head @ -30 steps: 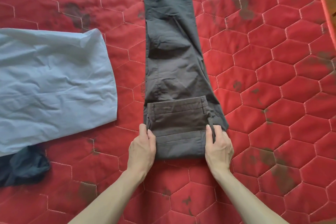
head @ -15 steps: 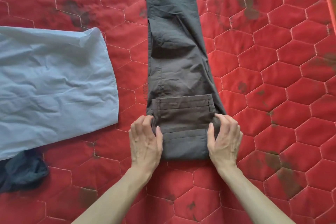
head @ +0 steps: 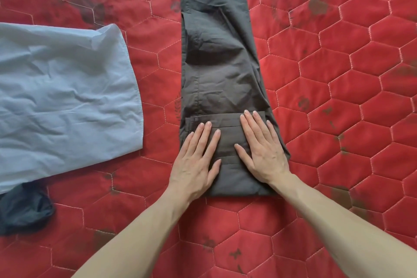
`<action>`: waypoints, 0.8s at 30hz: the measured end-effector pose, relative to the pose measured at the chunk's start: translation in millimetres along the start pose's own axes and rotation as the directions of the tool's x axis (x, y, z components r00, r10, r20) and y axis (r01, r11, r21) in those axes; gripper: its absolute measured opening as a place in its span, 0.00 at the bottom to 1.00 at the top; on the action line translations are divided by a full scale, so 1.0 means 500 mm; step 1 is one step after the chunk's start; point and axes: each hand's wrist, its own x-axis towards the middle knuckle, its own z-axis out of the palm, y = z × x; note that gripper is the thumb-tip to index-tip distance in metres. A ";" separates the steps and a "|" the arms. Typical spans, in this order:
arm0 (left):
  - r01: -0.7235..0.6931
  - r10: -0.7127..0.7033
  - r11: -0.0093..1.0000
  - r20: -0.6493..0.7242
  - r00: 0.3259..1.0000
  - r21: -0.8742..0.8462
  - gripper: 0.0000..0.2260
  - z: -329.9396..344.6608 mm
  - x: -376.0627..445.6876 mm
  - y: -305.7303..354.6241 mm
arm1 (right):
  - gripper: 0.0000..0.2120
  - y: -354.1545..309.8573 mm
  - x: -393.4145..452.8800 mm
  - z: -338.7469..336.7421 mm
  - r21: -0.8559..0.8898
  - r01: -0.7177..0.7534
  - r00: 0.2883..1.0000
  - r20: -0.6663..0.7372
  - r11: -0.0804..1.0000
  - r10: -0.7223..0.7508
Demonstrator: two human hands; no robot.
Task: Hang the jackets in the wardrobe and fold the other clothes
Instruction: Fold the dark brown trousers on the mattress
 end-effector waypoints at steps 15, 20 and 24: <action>-0.316 0.263 0.924 0.241 0.934 0.217 0.39 -0.051 -0.092 0.007 | 0.48 -0.003 -0.171 -0.080 -0.154 0.293 0.907 0.357 0.944 -0.223; -0.164 0.120 0.978 0.299 0.947 0.126 0.37 -0.085 -0.096 0.049 | 0.47 -0.068 -0.151 -0.107 -0.200 0.156 0.938 0.338 0.967 -0.082; -0.063 0.093 0.995 0.478 0.873 -0.079 0.46 -0.131 -0.094 0.048 | 0.44 -0.070 -0.161 -0.141 -0.099 0.109 0.977 0.192 0.989 -0.089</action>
